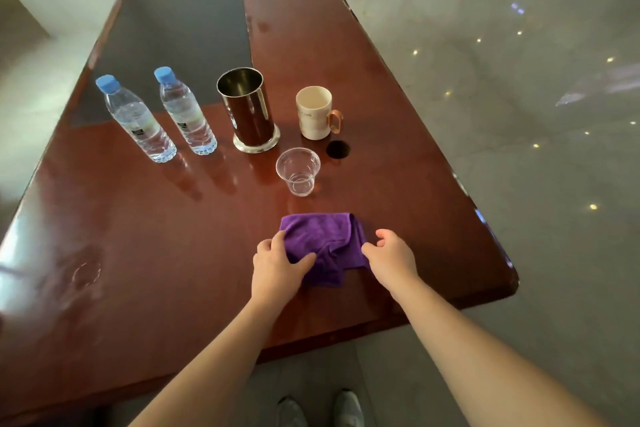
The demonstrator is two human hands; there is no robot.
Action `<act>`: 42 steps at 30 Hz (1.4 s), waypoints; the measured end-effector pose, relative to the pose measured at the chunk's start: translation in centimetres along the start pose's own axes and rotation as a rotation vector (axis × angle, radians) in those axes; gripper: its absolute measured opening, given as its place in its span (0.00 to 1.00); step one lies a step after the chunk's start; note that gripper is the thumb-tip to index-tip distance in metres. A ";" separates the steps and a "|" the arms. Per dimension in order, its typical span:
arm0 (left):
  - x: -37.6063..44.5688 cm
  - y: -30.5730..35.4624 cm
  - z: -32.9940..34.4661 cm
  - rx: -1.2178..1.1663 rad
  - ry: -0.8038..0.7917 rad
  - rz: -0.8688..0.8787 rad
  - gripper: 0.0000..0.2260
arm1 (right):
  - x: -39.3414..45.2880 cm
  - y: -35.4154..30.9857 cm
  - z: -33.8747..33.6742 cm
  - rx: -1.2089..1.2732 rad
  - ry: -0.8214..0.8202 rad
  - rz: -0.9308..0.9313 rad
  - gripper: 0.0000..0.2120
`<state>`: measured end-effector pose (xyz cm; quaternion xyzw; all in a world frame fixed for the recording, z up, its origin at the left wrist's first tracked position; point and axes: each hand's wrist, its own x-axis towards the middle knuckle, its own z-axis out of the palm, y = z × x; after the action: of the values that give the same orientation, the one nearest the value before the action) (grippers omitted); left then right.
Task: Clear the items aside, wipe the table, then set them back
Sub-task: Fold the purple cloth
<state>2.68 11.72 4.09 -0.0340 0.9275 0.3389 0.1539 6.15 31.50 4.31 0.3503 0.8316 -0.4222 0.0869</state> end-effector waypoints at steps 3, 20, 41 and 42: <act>1.4 0.0 -0.5 -0.130 -0.002 -0.133 0.35 | 0.6 -0.5 0.3 0.024 -0.018 -0.002 0.27; 2.6 1.5 -2.0 -0.031 0.074 0.133 0.11 | 1.3 -1.9 1.9 0.040 -0.080 -0.064 0.26; -2.8 4.7 -9.5 -1.380 -0.534 -0.101 0.14 | -3.1 -5.2 -0.9 1.121 -0.926 0.212 0.32; -2.9 4.6 -9.8 -1.377 -0.529 -0.105 0.14 | -3.4 -5.4 -0.9 1.135 -0.972 0.211 0.31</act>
<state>2.13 8.84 14.93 -0.0843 0.4341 0.8332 0.3320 5.32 28.33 9.85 0.1935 0.3166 -0.8821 0.2902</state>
